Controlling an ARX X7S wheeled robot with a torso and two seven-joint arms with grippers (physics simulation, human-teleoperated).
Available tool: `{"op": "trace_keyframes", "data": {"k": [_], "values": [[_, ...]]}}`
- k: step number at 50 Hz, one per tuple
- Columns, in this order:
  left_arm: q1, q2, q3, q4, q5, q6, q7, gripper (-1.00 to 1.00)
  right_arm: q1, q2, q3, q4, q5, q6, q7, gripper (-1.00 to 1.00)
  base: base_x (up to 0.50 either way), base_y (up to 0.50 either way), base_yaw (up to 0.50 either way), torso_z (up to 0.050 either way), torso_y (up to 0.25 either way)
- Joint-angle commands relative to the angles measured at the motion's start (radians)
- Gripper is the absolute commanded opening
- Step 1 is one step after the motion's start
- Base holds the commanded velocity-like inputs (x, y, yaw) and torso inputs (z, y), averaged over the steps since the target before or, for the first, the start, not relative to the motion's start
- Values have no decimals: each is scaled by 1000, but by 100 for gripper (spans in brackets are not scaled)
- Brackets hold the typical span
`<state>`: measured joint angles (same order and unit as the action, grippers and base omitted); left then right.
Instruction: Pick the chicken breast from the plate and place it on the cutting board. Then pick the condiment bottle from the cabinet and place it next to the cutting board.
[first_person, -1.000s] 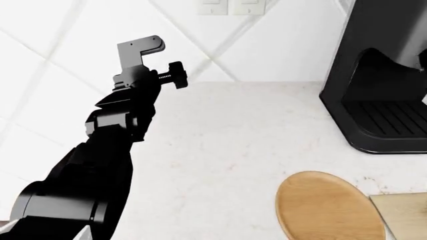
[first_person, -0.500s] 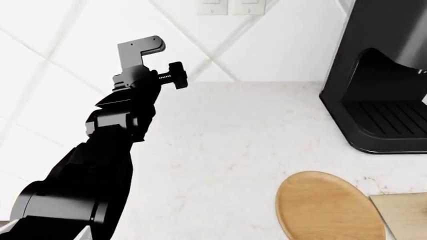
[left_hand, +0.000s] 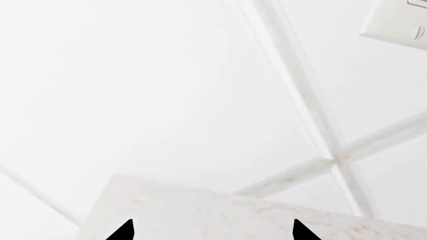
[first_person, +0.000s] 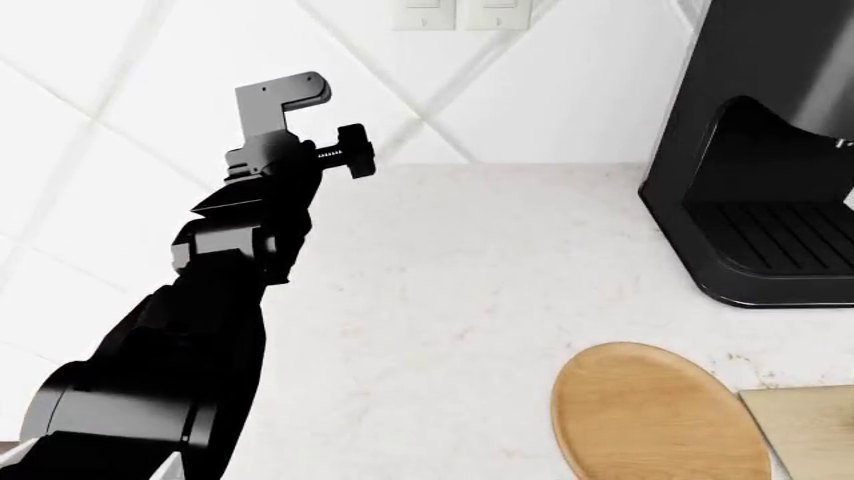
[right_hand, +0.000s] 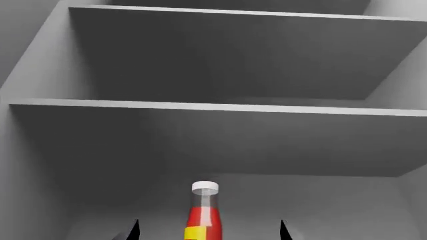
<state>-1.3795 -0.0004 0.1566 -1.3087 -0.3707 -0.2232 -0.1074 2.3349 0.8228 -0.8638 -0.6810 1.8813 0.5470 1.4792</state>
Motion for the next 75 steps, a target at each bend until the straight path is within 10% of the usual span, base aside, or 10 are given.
{"op": "trace_keyframes", "data": {"k": [1,75], "values": [[1,0,-5,0,3,-1,1,100,-25,-109,-5,245,-138,89,-144,100,0,0,0,0,0],[-2,0,-11,0,0,-21,28,100,-323,-367,-22,968,-421,75,-640,100,0,0,0,0,0]]}}
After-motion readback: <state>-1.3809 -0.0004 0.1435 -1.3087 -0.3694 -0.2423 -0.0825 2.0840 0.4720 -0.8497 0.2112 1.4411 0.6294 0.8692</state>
